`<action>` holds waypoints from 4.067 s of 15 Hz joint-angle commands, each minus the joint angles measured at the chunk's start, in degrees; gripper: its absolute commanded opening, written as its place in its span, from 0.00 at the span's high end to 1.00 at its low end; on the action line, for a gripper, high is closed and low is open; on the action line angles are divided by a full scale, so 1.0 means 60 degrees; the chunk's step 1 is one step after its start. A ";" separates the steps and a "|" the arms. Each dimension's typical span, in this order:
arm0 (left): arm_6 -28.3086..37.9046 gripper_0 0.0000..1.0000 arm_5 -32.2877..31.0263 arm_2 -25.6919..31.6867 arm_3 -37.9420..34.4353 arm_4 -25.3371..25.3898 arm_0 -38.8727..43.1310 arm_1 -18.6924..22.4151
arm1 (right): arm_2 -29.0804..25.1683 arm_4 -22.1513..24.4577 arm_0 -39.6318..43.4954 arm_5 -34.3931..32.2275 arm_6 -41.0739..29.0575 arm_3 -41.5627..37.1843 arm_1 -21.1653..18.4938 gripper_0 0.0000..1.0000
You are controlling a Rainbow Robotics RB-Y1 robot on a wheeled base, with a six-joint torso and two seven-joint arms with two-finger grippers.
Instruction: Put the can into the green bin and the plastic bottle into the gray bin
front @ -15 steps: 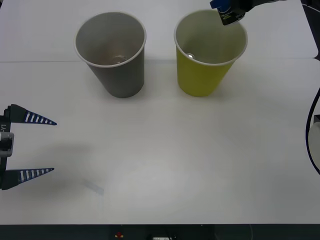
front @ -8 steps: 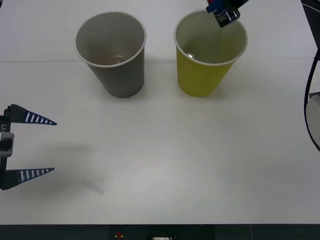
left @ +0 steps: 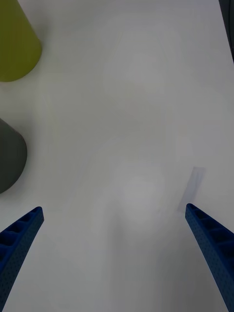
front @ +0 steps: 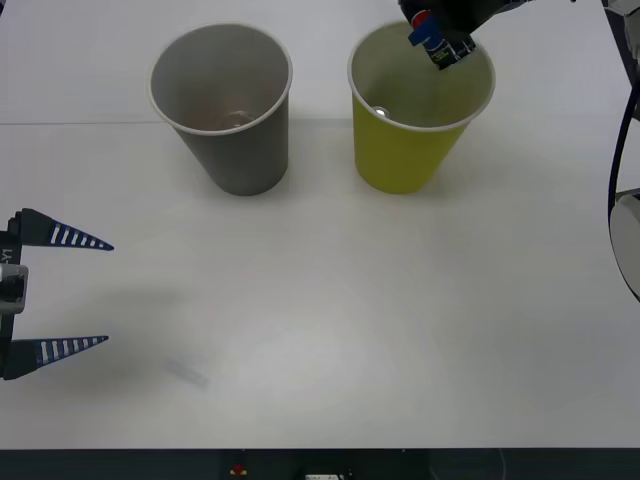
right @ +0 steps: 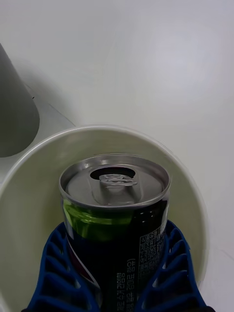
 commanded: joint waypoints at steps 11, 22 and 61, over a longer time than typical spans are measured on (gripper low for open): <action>0.0000 0.00 0.0000 0.0000 0.0000 0.0000 0.0000 0.0000 | 0.0003 -0.0013 0.0989 0.0001 0.0121 -0.1092 -0.0001 0.00; 0.0000 0.00 0.0000 0.0000 0.0000 0.0000 0.0000 0.0000 | -0.0510 -0.0174 0.0989 0.0001 0.0253 -0.1722 0.0028 0.00; 0.0000 0.00 0.0000 0.0000 0.0000 0.0000 0.0000 0.0000 | -0.3132 -0.6429 1.1580 0.1524 0.7767 -0.7288 -0.1276 0.00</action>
